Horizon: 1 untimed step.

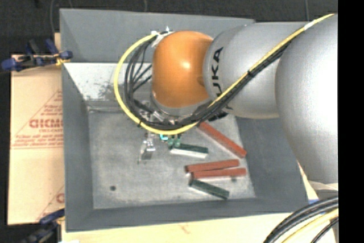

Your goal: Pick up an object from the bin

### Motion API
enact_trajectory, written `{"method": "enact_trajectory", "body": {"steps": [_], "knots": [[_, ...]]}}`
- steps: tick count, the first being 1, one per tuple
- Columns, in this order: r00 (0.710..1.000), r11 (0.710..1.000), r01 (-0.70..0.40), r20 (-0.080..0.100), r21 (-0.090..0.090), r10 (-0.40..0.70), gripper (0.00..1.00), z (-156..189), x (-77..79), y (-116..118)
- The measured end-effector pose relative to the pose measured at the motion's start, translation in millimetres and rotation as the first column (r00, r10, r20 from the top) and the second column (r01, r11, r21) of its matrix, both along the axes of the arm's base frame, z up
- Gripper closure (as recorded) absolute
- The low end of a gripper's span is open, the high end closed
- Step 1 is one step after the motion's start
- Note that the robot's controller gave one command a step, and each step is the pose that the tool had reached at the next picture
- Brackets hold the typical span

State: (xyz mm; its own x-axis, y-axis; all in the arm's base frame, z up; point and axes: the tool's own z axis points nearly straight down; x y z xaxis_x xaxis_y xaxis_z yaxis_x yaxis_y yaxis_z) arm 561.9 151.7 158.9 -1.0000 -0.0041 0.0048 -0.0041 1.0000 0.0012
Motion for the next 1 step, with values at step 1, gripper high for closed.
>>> {"method": "enact_trajectory", "body": {"steps": [1], "knots": [[1.000,1.000,0.003,0.007,0.001,-0.003,0.00,4.2,2.0,-0.4]]}}
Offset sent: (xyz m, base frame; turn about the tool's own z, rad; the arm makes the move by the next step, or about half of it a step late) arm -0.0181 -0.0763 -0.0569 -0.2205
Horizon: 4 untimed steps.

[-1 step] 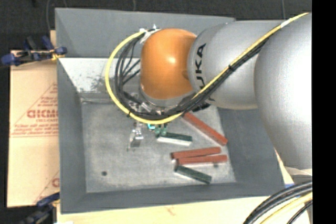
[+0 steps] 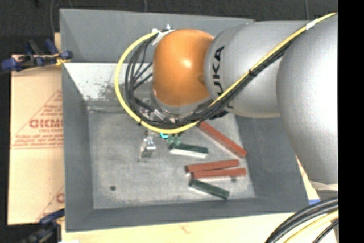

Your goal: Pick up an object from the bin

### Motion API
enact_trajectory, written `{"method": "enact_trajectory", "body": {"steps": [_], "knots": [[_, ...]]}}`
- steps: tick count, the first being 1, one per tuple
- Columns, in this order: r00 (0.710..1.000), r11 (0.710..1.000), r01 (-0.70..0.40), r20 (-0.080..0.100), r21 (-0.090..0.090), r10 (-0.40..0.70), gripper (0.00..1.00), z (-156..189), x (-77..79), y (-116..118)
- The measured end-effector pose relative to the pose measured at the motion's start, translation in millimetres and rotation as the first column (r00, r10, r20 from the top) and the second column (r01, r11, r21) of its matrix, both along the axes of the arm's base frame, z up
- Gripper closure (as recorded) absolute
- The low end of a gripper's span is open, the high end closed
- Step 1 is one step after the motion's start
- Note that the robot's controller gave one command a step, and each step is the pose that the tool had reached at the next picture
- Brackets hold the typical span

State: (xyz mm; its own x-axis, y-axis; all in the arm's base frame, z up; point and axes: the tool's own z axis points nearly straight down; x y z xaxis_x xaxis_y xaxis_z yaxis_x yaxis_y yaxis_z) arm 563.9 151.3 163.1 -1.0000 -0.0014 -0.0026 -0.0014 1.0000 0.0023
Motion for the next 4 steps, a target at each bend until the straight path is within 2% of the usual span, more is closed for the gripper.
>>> {"method": "enact_trajectory", "body": {"steps": [1,2,3,4], "knots": [[0.998,0.998,-0.066,0.007,0.001,0.066,0.00,-13,-4.0,-16],[0.973,0.973,-0.230,-0.007,-0.002,0.230,0.00,-27,13.2,-61],[0.981,0.981,-0.194,0.005,-0.002,0.194,0.00,-45,18.6,-87],[0.954,0.954,-0.299,0.001,-0.004,0.299,0.00,-73,16.2,-101]]}}
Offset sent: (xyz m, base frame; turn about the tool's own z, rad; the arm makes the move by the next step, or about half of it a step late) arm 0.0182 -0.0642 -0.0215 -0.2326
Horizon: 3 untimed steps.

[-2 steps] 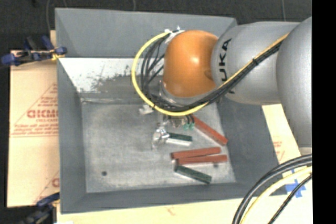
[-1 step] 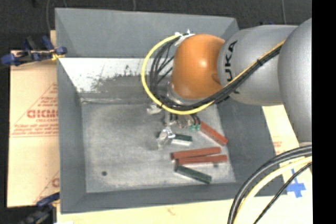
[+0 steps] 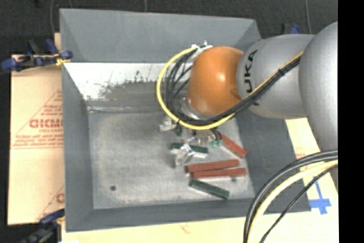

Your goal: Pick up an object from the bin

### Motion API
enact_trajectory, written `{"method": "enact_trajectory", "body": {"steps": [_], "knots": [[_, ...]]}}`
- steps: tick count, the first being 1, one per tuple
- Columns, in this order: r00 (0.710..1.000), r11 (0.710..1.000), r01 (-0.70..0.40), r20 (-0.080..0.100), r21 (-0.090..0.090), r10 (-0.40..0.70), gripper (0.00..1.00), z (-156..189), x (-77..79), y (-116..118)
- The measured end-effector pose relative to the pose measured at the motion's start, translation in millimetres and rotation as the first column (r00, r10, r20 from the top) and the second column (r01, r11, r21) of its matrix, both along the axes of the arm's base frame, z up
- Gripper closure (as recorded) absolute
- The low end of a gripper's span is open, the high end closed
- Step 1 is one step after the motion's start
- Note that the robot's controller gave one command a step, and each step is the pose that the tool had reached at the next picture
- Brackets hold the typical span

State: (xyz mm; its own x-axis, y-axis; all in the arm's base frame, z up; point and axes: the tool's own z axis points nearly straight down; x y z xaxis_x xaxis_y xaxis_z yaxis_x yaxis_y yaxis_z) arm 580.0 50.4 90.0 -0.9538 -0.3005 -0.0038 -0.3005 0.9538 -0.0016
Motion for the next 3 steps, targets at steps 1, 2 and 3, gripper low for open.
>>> {"method": "enact_trajectory", "body": {"steps": [1,2,3], "knots": [[0.981,0.981,-0.194,-0.002,0.001,0.194,1.00,-9,10.7,-37],[0.981,0.981,-0.193,-0.002,0.001,0.193,1.00,-9,10.8,-38],[0.982,0.982,-0.187,-0.003,0.001,0.187,1.00,18,7.8,-26]]}}
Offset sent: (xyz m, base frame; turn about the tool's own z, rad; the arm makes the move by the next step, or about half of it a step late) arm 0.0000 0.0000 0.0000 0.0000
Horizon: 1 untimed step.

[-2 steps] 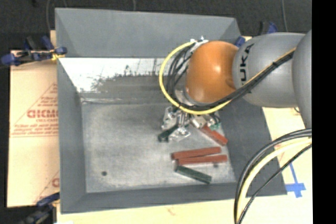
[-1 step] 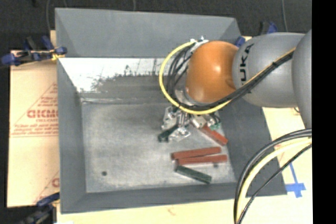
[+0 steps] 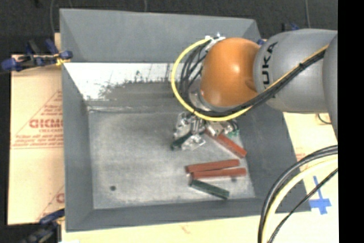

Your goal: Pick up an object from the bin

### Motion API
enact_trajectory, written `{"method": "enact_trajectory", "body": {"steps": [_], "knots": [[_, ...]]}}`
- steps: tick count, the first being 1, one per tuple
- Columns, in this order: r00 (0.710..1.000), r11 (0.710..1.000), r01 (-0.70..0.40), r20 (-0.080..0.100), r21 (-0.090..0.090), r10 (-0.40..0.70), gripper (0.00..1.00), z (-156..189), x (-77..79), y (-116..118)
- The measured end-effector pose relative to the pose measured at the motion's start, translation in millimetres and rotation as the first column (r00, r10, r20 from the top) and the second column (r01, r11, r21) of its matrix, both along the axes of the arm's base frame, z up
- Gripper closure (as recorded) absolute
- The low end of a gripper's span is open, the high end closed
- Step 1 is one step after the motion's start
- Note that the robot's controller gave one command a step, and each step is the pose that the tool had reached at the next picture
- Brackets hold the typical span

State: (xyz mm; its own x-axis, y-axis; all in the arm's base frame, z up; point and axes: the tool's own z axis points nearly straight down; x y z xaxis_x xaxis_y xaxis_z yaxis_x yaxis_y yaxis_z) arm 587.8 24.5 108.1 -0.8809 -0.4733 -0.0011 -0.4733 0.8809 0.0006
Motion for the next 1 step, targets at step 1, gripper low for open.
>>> {"method": "enact_trajectory", "body": {"steps": [1], "knots": [[1.000,1.000,-0.012,0.003,0.000,0.012,1.00,135.3,-25.2,-22.8]]}}
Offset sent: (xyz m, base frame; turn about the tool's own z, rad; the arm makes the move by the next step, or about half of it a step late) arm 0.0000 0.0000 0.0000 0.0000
